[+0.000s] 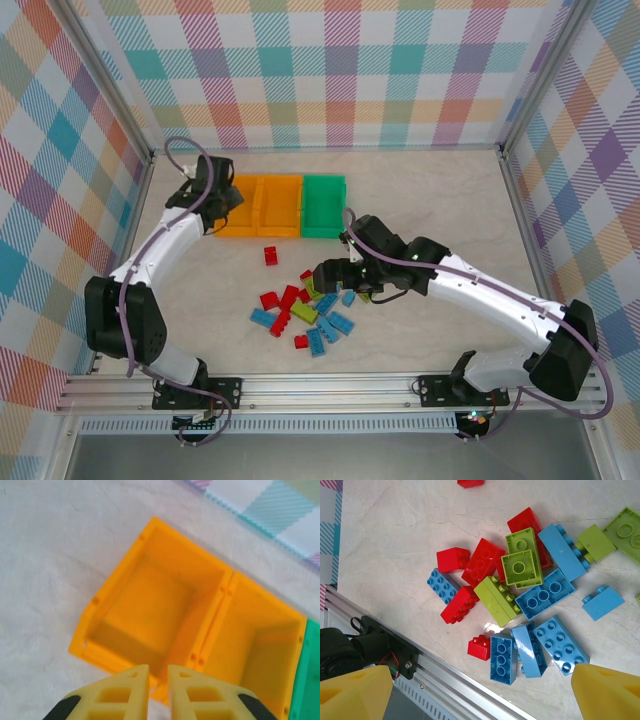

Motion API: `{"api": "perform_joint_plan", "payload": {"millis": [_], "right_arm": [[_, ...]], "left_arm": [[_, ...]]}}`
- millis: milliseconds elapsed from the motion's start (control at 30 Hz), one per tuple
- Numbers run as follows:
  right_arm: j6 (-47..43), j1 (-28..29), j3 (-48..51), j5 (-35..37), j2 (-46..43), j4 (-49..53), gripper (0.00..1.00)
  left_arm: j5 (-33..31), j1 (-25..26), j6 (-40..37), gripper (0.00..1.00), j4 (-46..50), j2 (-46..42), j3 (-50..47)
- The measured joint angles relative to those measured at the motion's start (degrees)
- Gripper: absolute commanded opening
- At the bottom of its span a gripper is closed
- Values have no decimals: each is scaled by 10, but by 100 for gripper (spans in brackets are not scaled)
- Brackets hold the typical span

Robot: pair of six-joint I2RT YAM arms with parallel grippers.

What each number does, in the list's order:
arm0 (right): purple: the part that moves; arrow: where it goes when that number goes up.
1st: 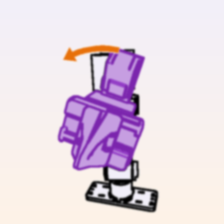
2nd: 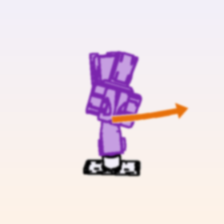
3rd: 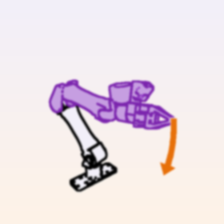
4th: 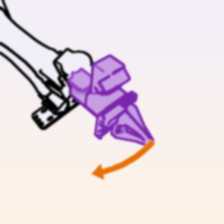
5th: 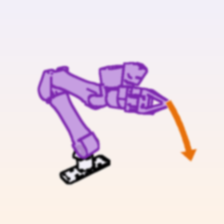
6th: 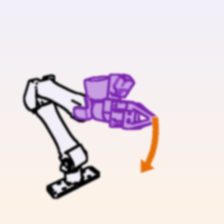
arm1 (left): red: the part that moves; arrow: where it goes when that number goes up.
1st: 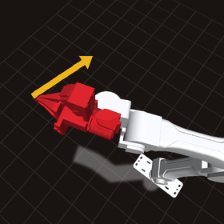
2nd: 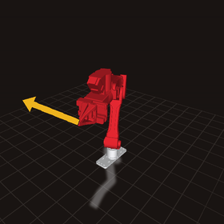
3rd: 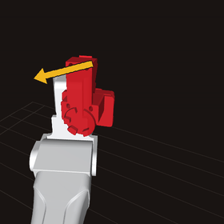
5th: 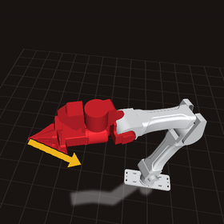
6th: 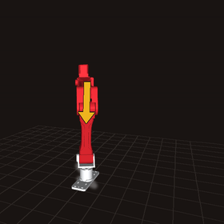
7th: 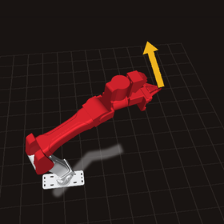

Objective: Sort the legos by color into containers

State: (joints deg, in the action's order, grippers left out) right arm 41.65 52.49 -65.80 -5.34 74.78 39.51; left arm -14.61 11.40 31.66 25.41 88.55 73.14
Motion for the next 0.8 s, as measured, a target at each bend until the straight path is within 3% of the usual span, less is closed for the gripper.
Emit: {"api": "perform_joint_plan", "payload": {"millis": [133, 267, 500, 800], "right_arm": [[8, 0, 9, 5, -13, -2, 93], [14, 0, 18, 11, -30, -5, 93], [14, 0, 18, 12, -15, -11, 93], [12, 0, 18, 2, 10, -11, 93]], "left_arm": [[57, -3, 0, 40, -26, 3, -30], [101, 21, 16, 47, -38, -30, -129], [94, 137, 42, 66, -30, -72, -216], [65, 141, 8, 68, -41, 47, -186]]}}
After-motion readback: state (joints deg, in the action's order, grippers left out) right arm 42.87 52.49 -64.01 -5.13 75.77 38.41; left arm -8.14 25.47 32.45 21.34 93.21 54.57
